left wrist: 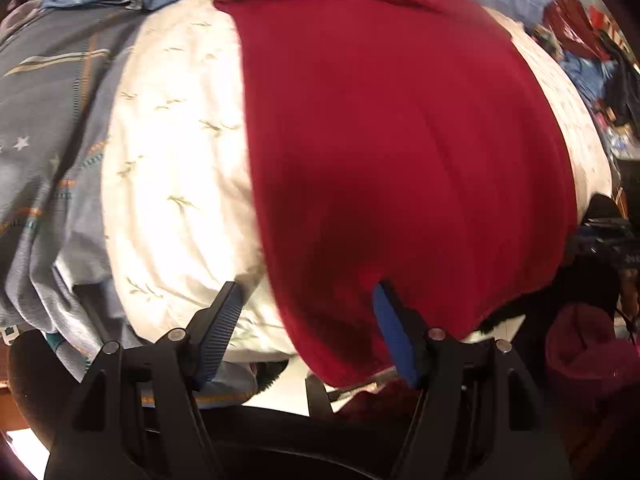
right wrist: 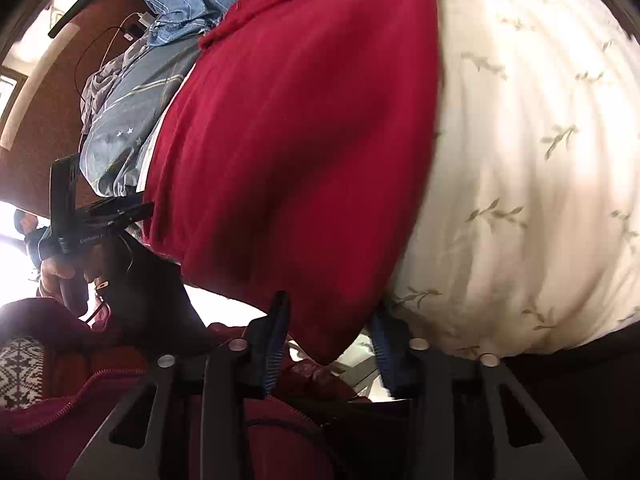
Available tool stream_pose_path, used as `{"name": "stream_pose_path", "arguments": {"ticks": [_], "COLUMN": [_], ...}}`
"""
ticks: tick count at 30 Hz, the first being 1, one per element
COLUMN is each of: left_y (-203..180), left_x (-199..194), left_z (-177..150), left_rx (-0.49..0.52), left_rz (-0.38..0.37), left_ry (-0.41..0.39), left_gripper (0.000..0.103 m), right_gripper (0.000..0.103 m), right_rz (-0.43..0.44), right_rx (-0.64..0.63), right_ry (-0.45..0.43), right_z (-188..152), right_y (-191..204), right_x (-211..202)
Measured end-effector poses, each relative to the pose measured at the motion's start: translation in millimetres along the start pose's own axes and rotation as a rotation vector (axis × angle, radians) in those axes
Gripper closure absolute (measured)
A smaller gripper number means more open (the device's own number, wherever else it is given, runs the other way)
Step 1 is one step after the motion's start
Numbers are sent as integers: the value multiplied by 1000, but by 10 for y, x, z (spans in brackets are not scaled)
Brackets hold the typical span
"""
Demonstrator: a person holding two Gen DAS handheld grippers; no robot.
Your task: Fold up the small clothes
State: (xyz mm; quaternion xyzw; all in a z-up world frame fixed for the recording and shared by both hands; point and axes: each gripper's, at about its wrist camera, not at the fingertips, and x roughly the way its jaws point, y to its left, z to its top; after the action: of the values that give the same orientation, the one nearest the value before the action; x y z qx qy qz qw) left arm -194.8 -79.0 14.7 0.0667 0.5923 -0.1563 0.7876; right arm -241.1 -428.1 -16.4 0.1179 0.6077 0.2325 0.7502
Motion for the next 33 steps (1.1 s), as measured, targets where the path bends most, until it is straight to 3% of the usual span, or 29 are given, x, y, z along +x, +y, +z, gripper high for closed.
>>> {"name": "stream_pose_path", "arguments": {"ticks": [1, 2, 5, 6, 7, 12, 18, 25, 27, 33], "left_y": [-7, -27, -9, 16, 59, 179, 230, 344, 409, 537], "left_x": [9, 17, 32, 22, -9, -264, -572, -743, -774, -635], "left_z": [-13, -23, -10, 22, 52, 242, 628, 1267, 1457, 2092], "left_rx": [2, 1, -6, -16, -43, -78, -108, -157, -168, -212], "left_rz": [-17, -28, -33, -57, -100, -202, -259, -258, -252, -195], "left_ry": [12, 17, 25, 22, 22, -74, -235, -401, -437, -493], "left_gripper": [43, 50, 73, 96, 98, 99, 99, 99, 99, 99], "right_gripper": [86, 91, 95, 95, 95, 96, 96, 96, 96, 96], "right_rz": [-4, -10, 10, 11, 23, 74, 64, 59, 10, -67], "right_rx": [-10, -17, -26, -37, -49, -98, -89, 32, 61, 115], "right_ry": [1, -11, -60, -86, -123, -316, -447, -663, -710, -711], "right_z": [-15, -9, 25, 50, 92, 352, 753, 1308, 1528, 2185], "right_y": [-19, -8, 27, 61, 102, 301, 317, 68, -9, -141], "right_x": [-1, -1, -84, -140, -229, -659, -907, -1181, -1181, -980]}}
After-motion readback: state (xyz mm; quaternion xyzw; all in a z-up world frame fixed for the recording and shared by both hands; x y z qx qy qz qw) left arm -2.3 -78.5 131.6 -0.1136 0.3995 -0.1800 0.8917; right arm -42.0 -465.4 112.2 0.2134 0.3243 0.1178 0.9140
